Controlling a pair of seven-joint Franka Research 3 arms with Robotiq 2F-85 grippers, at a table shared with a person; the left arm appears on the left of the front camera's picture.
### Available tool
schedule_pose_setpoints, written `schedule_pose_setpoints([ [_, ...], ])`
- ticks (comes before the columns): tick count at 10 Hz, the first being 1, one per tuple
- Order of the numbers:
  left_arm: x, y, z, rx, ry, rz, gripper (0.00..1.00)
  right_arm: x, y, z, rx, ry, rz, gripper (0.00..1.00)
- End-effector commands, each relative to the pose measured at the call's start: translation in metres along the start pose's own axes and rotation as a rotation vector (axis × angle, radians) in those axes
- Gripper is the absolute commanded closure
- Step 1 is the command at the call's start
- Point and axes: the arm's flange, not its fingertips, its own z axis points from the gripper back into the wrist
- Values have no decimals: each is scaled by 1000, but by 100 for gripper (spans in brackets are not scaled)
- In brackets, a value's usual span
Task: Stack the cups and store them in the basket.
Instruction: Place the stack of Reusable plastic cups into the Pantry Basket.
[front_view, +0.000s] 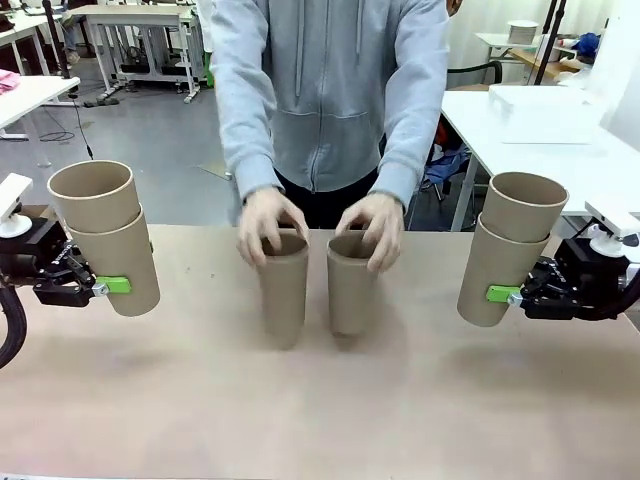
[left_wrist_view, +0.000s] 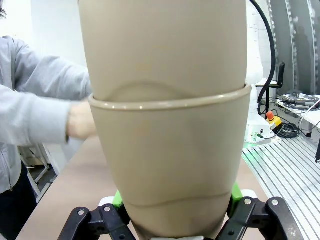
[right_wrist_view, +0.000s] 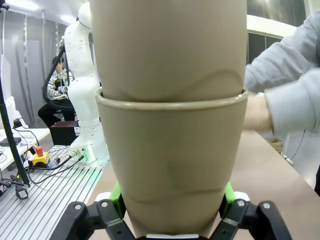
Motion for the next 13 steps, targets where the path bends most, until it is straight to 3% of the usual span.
schedule_pose_setpoints([
  [1,2,-2,-2,-3,-2,-7,16,3,-1,1,-3,-1,7,16],
  [13,2,-2,-2,-3,-2,-7,16,3,-1,1,-3,-1,7,16],
])
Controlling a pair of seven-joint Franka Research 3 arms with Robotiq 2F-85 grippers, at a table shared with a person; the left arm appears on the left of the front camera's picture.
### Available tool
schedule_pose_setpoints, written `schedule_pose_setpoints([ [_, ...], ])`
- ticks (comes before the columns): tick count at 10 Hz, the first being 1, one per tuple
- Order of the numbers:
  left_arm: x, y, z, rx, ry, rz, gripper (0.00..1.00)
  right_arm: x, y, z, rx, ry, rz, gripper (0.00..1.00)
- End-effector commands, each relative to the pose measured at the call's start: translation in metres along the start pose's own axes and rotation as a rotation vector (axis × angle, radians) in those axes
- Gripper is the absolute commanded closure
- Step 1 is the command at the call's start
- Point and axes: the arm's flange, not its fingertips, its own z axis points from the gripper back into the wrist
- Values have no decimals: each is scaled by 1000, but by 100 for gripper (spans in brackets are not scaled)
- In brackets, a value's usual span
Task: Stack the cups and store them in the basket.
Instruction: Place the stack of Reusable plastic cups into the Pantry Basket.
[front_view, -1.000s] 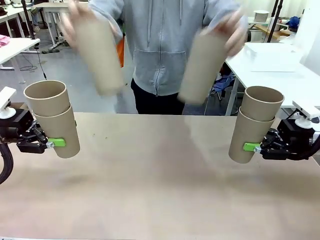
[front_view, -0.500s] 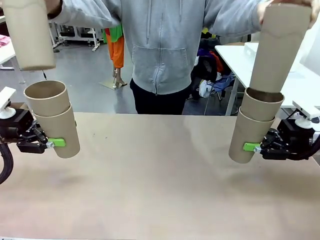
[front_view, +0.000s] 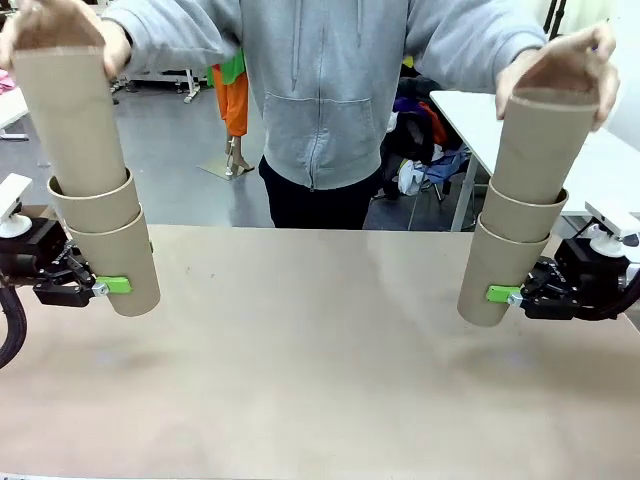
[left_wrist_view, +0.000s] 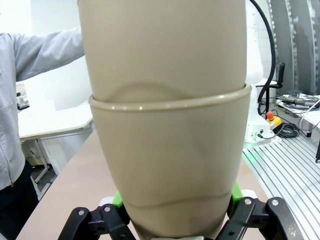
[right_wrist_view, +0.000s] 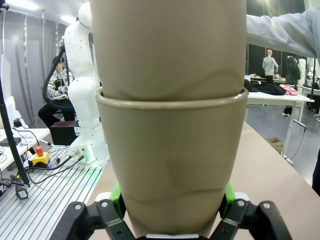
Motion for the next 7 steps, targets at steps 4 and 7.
schedule_pose_setpoints([
  [4,2,-2,-2,-3,-3,-7,16,3,-1,1,-3,-1,7,16],
  [7,2,-2,-2,-3,-3,-7,16,3,-1,1,-3,-1,7,16],
])
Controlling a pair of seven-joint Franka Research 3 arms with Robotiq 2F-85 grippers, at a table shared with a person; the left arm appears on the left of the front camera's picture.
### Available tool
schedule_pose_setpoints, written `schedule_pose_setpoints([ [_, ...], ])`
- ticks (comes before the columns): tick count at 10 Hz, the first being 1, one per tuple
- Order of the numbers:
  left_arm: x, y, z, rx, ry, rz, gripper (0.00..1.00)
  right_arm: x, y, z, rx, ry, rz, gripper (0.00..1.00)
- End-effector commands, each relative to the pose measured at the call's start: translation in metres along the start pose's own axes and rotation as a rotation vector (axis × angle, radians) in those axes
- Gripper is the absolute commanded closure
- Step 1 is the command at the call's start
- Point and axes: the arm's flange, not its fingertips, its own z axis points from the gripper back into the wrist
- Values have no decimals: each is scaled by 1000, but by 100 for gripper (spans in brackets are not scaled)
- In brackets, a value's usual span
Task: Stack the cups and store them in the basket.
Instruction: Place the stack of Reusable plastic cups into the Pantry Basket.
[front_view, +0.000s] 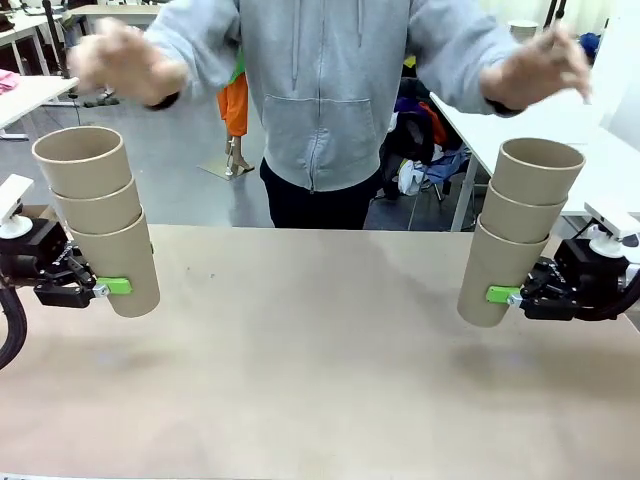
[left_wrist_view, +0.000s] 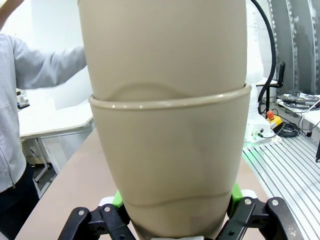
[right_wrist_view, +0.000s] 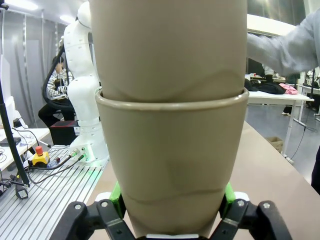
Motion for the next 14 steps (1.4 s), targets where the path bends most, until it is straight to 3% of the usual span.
schedule_pose_setpoints([
  [1,3,-1,-2,-5,-7,-9,16,4,-1,0,-1,-3,10,16],
  [14,3,-1,-2,-5,-7,-9,16,4,-1,0,-1,-3,10,16],
])
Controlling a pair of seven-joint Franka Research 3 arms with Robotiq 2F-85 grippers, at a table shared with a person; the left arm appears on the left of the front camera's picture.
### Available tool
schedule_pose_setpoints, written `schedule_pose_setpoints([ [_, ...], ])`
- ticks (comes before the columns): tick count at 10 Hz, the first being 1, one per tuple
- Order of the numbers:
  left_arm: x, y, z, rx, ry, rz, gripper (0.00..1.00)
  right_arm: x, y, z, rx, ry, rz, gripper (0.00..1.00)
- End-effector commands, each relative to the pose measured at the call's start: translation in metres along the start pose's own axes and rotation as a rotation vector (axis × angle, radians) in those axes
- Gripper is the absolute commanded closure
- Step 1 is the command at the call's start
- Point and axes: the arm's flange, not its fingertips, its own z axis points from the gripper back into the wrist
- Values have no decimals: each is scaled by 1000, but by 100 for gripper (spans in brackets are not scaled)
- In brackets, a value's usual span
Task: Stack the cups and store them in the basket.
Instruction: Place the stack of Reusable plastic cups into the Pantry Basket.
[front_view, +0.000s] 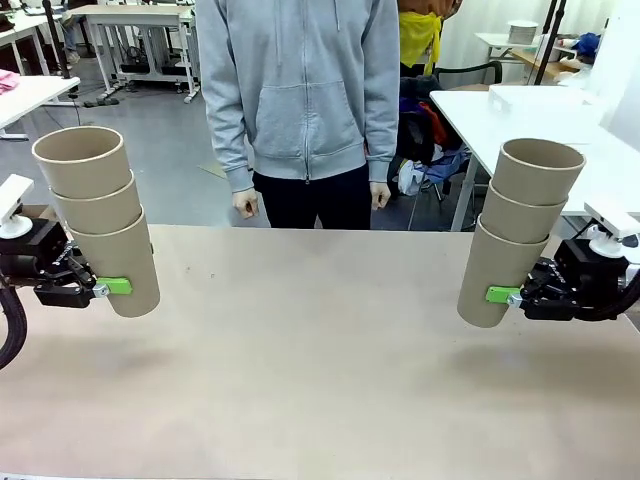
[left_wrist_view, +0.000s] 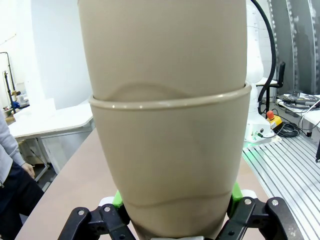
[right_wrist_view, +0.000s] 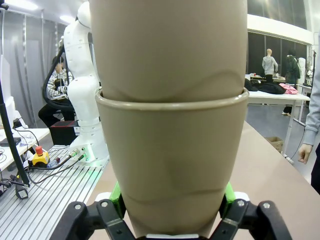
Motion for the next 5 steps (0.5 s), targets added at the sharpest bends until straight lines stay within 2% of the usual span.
schedule_pose_setpoints([
  [1,3,-1,-2,-5,-7,-9,16,4,-1,0,-1,-3,11,16],
  [5,3,-1,-2,-5,-7,-9,16,4,-1,0,-1,-3,11,16],
])
